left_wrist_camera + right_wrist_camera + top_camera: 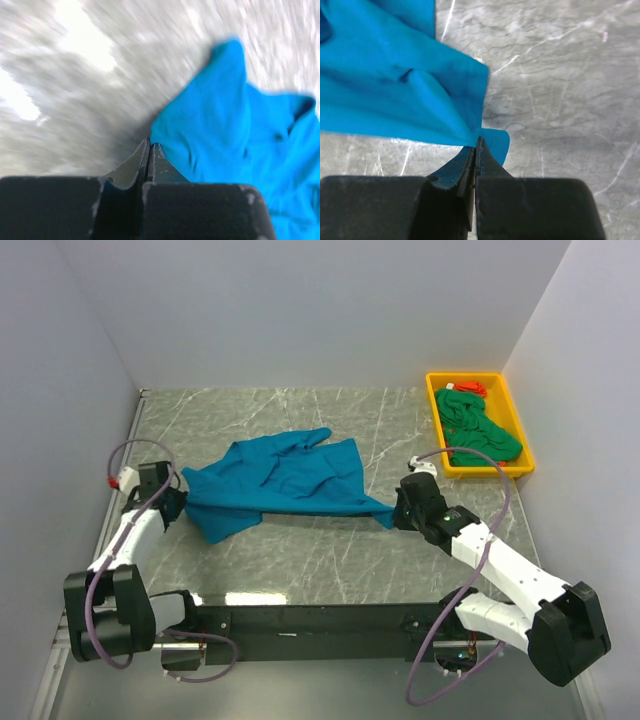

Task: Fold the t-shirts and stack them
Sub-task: Flatten the tshirt out

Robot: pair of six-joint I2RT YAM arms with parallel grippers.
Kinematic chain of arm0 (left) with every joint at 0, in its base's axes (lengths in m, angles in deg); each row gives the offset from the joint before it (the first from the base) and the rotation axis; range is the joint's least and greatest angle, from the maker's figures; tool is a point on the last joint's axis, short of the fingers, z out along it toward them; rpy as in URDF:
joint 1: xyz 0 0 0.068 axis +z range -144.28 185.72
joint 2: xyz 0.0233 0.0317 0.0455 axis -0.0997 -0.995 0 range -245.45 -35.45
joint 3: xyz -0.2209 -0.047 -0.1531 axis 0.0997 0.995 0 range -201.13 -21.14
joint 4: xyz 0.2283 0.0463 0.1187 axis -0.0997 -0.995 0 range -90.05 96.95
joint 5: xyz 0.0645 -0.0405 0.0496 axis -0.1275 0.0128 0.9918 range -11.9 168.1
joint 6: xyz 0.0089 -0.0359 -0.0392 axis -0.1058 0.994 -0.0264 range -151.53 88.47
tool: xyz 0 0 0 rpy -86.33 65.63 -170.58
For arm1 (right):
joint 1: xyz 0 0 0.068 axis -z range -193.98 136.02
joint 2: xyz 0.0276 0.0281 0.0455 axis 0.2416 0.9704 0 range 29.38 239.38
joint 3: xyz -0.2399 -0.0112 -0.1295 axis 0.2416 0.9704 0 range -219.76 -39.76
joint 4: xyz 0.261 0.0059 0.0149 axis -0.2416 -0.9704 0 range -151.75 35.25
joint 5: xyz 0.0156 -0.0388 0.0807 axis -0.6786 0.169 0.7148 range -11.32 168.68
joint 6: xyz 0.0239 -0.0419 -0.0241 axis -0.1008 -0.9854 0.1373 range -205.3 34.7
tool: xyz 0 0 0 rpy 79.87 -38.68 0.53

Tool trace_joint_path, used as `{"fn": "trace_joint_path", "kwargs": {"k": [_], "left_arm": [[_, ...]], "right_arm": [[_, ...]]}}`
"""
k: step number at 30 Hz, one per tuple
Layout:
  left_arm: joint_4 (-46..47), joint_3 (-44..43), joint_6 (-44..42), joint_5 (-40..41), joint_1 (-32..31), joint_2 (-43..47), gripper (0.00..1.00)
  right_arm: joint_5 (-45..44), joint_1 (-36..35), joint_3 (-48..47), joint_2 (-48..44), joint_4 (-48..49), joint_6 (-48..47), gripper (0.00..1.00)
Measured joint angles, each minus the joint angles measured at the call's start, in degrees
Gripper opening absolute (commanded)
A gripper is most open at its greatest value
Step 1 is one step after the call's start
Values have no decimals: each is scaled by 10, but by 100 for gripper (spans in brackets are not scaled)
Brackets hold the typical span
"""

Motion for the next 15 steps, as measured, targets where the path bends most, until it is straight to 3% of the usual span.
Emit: {"fn": "trace_joint_path", "kwargs": {"k": [4, 12, 15], "left_arm": [[-33, -11, -28, 0, 49, 23, 1], [-103, -79, -90, 22, 59, 55, 8], [-118, -87, -111, 37, 59, 97, 3]], "right_arm": [[-19, 1, 0, -24, -8, 20, 0], [19, 1, -1, -100, -37, 21, 0], [58, 1, -1, -123, -63, 21, 1]]}}
